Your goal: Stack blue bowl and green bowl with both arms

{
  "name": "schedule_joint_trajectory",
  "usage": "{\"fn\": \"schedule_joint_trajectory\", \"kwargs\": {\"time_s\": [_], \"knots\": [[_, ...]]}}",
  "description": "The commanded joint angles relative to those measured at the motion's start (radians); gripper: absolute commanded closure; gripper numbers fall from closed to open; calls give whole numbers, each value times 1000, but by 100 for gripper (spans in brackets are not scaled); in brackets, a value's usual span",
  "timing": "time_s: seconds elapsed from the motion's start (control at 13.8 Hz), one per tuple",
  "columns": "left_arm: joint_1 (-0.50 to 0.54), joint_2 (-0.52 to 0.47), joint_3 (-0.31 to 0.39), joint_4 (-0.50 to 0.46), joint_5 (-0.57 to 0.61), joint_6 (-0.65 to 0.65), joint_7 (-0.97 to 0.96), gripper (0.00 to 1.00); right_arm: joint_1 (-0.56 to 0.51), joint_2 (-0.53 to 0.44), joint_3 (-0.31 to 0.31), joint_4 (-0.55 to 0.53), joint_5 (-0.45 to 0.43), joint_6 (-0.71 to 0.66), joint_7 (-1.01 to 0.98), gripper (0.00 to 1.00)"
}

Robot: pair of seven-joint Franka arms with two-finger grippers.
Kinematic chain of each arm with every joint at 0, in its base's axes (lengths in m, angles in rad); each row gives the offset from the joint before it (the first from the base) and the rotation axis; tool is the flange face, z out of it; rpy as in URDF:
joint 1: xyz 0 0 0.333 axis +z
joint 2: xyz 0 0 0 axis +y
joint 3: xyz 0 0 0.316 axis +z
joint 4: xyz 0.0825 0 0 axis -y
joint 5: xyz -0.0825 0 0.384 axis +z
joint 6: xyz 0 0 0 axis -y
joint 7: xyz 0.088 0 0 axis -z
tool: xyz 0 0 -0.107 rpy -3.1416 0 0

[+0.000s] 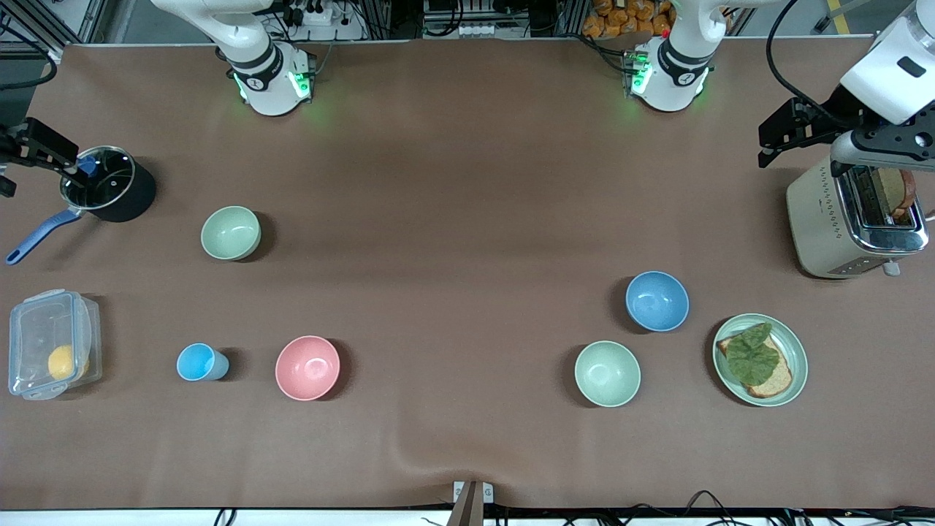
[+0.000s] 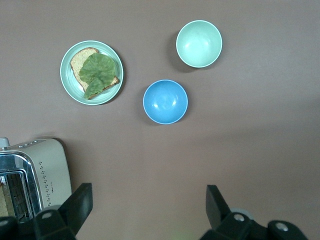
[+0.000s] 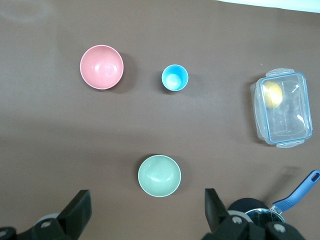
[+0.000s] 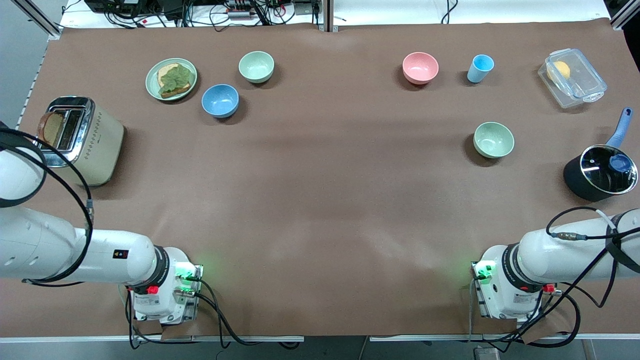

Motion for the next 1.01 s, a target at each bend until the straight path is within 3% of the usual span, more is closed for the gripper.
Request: {"fn": "schedule_joint_trajectory", "kwargs": {"time_s": [0.0, 0.65, 0.94], "knots": [[5, -10, -3, -1, 22, -10, 27, 0, -25, 14, 23, 37, -22, -25, 14, 0], [14, 12, 3, 0, 20, -8, 21, 0, -29, 14, 34, 35, -23, -31, 13, 0], [14, 79, 5, 3, 20, -8, 9, 0, -35, 19, 33, 28, -20, -47, 8, 0]]}}
